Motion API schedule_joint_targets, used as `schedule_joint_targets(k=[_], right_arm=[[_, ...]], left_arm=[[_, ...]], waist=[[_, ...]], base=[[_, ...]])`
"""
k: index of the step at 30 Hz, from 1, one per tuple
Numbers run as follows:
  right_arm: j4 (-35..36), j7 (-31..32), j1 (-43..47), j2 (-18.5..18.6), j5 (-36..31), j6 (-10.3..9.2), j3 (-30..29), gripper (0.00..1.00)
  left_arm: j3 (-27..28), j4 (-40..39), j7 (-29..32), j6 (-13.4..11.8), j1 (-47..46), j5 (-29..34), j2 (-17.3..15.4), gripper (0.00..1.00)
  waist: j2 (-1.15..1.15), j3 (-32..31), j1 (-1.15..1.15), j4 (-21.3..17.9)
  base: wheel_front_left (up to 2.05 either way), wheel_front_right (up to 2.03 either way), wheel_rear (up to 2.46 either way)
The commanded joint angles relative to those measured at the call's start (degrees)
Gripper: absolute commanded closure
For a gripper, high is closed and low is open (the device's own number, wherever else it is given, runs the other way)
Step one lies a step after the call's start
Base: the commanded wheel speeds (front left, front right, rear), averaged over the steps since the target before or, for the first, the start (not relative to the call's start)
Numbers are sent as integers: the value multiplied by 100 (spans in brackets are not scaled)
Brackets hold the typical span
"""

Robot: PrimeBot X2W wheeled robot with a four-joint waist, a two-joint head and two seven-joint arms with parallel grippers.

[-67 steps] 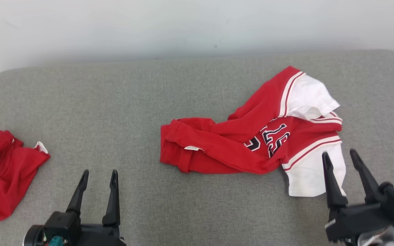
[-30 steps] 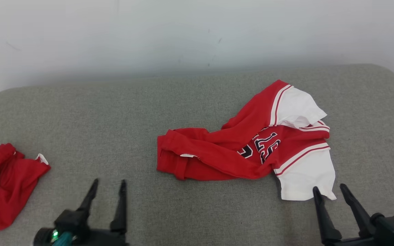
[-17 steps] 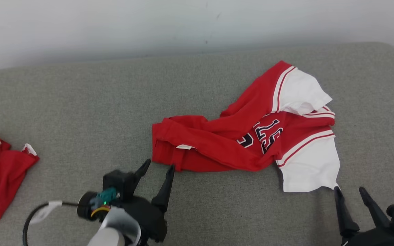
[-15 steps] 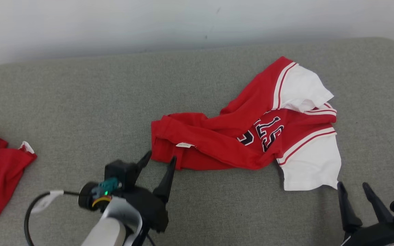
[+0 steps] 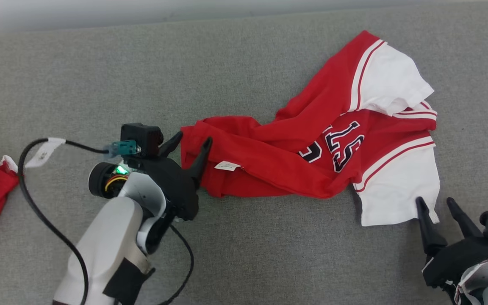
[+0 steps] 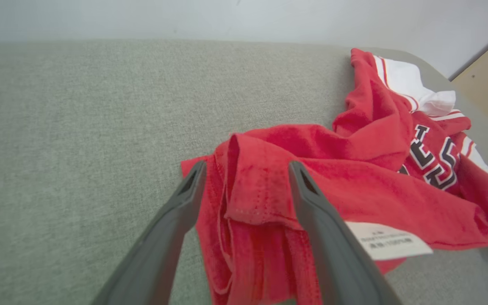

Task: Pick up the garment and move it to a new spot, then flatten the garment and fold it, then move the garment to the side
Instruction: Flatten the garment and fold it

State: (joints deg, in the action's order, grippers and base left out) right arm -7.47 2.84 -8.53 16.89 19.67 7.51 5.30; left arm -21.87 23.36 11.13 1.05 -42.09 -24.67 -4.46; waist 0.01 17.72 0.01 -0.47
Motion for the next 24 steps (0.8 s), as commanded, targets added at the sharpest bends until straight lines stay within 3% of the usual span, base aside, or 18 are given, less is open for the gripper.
schedule_joint_targets(k=[1,6,7,8,9,10,24], right_arm=[[-99,16,-95,20,56,-4,73,0],[-433,134,-234,3,177,-4,282,0],[-466,149,-252,16,192,-4,341,0],[-483,117,-287,27,216,-4,379,56],[-505,85,-296,7,266,-4,384,100],[-509,57,-292,7,281,-3,406,100],[431,-806,-493,13,490,-2,142,100]], left_arm=[[22,172,112,82,-124,-66,-76,0],[83,604,395,239,-332,-318,-144,0],[90,659,453,292,-346,-411,-134,24],[97,688,490,328,-376,-436,-127,56],[90,708,502,345,-407,-449,-148,91],[91,720,514,391,-416,-520,-145,100],[334,12,517,534,-721,-901,-452,100]], waist=[[-1,125,-1,-65],[-1,203,-1,-126],[-1,216,-1,-134],[-1,231,-1,-141],[-1,241,-1,-145],[-1,248,-1,-147],[-1,191,-1,-218]], base=[[0,0,0],[0,0,0],[0,0,0],[0,0,0],[0,0,0],[0,0,0],[0,0,0]])
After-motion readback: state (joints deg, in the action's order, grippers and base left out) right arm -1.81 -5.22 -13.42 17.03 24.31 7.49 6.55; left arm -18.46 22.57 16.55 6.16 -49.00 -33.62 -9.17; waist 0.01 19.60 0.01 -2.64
